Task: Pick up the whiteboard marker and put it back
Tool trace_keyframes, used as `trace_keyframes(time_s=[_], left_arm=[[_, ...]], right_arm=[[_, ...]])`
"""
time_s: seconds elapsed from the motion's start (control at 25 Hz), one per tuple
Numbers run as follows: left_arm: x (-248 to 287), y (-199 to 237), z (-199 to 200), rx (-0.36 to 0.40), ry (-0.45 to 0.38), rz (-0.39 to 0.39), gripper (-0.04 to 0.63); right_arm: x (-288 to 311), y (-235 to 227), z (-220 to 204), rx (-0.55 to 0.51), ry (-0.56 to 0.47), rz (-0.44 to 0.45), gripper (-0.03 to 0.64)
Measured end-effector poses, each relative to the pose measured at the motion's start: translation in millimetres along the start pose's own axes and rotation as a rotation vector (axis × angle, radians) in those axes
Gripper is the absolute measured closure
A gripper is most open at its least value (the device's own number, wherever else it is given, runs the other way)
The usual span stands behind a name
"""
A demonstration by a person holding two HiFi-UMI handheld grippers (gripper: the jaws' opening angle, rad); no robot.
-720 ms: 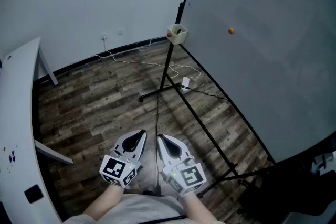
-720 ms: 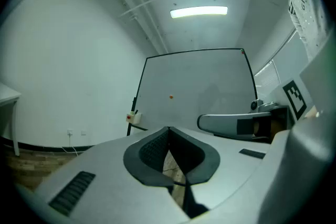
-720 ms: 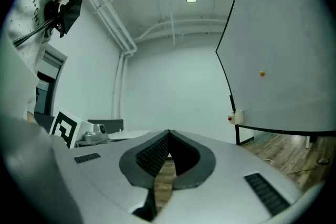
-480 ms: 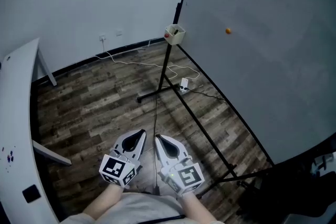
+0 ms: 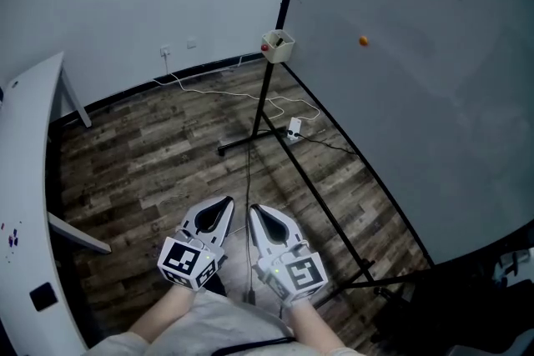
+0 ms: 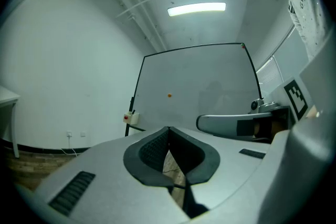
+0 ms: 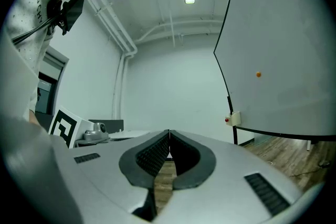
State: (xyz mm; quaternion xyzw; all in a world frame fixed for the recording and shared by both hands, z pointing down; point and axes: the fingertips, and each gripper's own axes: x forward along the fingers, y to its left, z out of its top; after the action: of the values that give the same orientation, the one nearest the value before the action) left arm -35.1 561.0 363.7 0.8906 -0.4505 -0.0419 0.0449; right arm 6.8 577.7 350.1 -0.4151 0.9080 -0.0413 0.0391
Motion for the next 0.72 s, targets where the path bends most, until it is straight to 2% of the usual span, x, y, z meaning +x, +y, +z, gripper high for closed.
trace_keyframes(time_s=[0.16,0.36,0.56,0.72], left_arm=[[13.7,6.5,0.3,-0.003,-0.003,-0.001,0.58],[52.0,30.8,-8.8,-0.004,-0.005,-0.002,0.58],[94.8,77.7,-1.4,-0.021,-0.009,-0.004,0.58],[132.3,114.5,2.5,-0.034,-0.012,-0.014,0.58]], right_arm=[[10.9,-11.2,1.8,0.02,-0.018,-0.017,0.597],[38.0,-48.5,-15.2,0.017,0.028,-0.048,0.597],[83.6,-89.2,-9.5,0.049,0.039,-0.109,0.597],[124.0,-115.2,-8.8,0.042,0.03,-0.108,0.597]])
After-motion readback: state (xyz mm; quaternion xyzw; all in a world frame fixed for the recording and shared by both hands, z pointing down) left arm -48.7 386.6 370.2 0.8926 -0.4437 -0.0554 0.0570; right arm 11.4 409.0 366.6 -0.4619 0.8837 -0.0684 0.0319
